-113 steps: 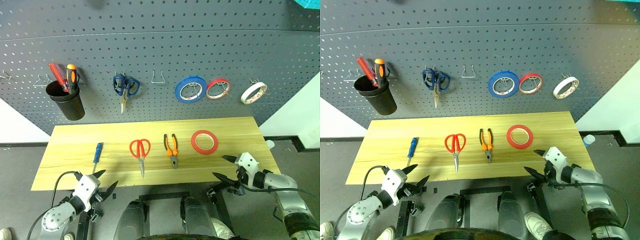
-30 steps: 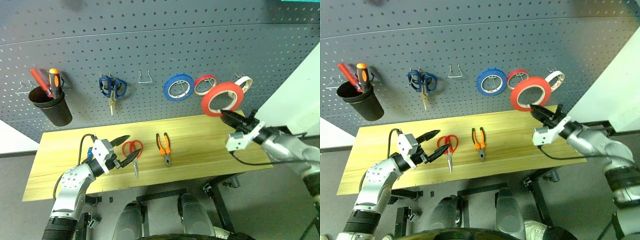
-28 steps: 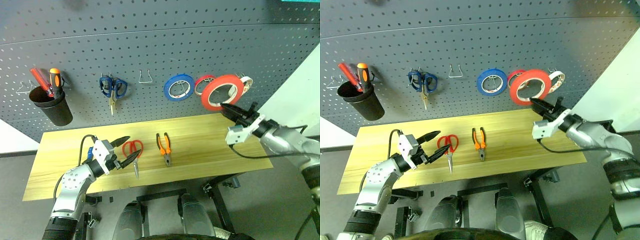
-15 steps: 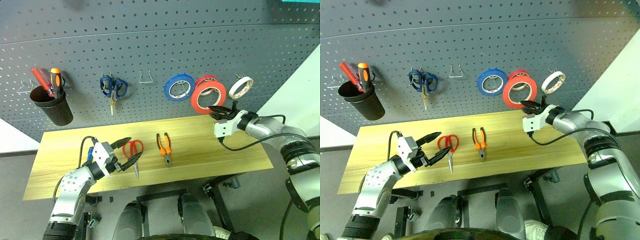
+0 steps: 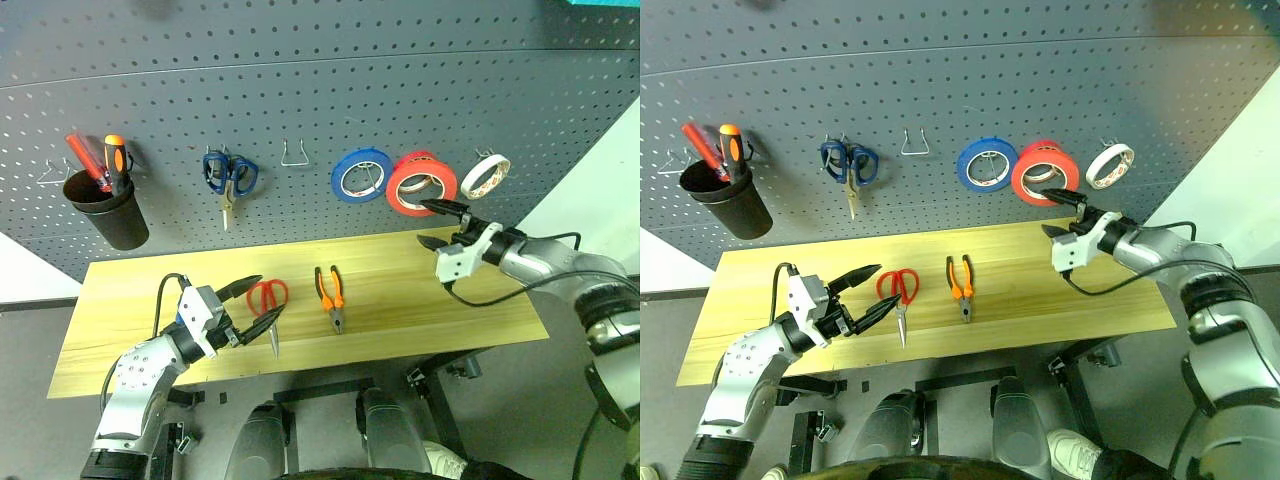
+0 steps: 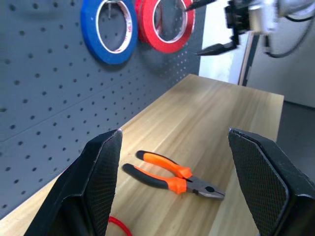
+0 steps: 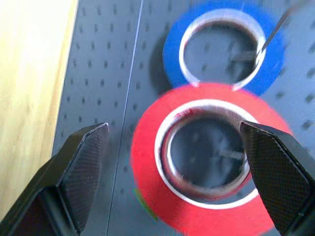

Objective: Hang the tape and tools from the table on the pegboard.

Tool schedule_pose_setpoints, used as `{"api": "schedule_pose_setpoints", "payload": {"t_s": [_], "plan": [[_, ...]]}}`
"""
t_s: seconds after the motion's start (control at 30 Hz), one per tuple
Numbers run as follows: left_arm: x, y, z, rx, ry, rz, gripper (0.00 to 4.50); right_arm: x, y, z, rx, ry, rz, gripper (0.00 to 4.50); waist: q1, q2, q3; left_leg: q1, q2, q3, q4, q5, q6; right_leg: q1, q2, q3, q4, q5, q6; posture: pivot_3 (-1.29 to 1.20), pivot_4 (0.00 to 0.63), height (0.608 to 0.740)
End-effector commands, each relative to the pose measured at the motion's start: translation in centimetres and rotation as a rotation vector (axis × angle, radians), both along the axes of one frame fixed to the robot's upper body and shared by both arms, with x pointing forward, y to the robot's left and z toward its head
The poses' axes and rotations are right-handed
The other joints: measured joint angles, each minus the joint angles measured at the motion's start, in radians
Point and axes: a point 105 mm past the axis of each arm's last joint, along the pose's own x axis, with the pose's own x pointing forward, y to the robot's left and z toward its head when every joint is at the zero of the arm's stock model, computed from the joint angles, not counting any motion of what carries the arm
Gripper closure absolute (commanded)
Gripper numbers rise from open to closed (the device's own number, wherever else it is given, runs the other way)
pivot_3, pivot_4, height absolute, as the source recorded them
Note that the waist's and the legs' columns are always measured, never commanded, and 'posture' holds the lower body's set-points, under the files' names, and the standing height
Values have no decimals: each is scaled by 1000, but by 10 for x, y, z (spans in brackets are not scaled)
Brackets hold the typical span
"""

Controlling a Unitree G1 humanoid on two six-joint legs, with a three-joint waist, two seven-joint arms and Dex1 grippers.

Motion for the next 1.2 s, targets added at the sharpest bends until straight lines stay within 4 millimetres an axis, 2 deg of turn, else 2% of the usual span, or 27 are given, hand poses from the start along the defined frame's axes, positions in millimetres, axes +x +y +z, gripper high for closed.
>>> {"api": "schedule_pose_setpoints", "payload": {"t_s": [0.03,0.1,0.17,0.23,0.3,0.43,0.53,0.8,1.0,1.2], "plan": [[2,3,14,-6,-65,-2,900,-27,15,-3,48,66,116,33,-2,0,0,0,0,0,0,0,0,0,0,0,0,0,0,-55,151,730],[2,4,13,-5,-57,-4,900,-50,24,-32,45,235,149,33,-2,0,0,1,0,0,0,0,0,1,0,0,0,-1,1,-63,152,730],[5,10,3,22,-11,12,900,-66,31,-59,77,412,112,33,-2,0,0,3,0,0,0,0,0,3,0,0,0,-2,3,-63,152,730],[9,19,-14,92,43,60,900,-72,38,-76,121,543,53,33,-7,-1,0,4,0,-1,1,0,1,5,0,0,0,-2,4,-82,157,730],[9,25,-22,116,77,80,900,-71,44,-84,182,637,-4,33,-12,-1,1,5,0,-1,3,-1,1,6,1,0,1,-2,3,-82,157,730],[12,38,-28,130,124,139,900,-55,61,-88,399,802,-134,33,-9,-5,3,5,1,-2,4,-1,1,6,1,0,2,-2,3,-80,170,730],[12,53,-36,168,165,195,900,-47,77,-94,499,944,-222,33,-2,-5,4,3,2,-2,3,-1,1,4,3,0,2,-2,3,-69,175,730],[-2,88,-55,296,280,176,900,-28,142,-100,740,1165,-511,33,0,-3,5,-3,3,-2,-1,-1,1,-7,4,-1,3,0,-3,-42,194,730],[1,105,-47,301,277,187,900,-18,161,-106,809,1196,-816,33,-1,0,7,-9,4,-2,-1,-1,1,-13,4,-1,3,0,-3,-56,205,730],[0,104,-48,293,281,177,900,-13,169,-115,854,1200,-1008,33,-4,1,8,-15,4,-3,-1,-1,1,-19,4,-1,3,0,-3,-65,204,730]]}}
